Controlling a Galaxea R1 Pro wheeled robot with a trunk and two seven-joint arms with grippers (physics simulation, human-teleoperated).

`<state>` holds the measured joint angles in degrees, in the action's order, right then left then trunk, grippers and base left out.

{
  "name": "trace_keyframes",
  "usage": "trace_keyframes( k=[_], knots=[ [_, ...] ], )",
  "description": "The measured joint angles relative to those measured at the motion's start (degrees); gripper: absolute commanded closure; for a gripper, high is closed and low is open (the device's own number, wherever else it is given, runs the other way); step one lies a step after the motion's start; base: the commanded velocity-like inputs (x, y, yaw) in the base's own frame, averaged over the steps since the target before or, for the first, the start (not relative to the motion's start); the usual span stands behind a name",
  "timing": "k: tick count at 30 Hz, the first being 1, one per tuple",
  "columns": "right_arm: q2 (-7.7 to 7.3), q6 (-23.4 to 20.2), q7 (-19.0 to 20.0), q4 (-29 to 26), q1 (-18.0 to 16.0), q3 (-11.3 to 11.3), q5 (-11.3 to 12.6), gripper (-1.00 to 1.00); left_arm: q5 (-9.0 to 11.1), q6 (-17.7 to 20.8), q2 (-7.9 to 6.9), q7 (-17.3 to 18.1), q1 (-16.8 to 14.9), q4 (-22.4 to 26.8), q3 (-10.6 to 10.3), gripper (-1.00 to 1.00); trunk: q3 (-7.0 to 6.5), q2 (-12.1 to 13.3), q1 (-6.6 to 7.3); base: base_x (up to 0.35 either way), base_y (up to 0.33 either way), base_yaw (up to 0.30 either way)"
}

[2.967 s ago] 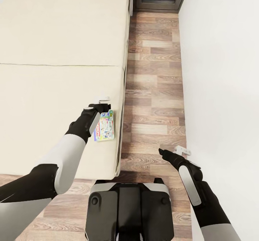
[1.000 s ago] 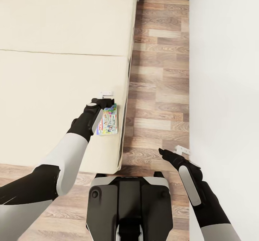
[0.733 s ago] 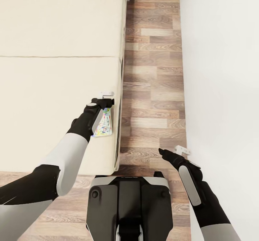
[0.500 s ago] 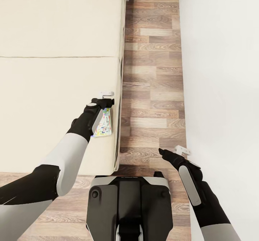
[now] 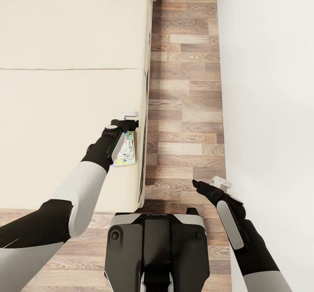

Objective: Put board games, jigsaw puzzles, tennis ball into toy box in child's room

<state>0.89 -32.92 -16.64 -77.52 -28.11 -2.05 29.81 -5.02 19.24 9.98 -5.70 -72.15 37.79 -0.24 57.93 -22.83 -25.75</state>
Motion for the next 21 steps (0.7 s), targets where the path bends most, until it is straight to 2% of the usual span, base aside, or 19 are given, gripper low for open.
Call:
trace_keyframes(
  k=[21],
  knots=[
    [0.0, 0.0, 0.05, 0.0, 0.0, -0.02, 0.04, -1.0, -0.07, -0.08, 0.0, -0.07, 0.03, -0.08, 0.0, -1.0, 1.04, 0.0, 0.0, 0.0, 0.0, 0.044]
  ],
)
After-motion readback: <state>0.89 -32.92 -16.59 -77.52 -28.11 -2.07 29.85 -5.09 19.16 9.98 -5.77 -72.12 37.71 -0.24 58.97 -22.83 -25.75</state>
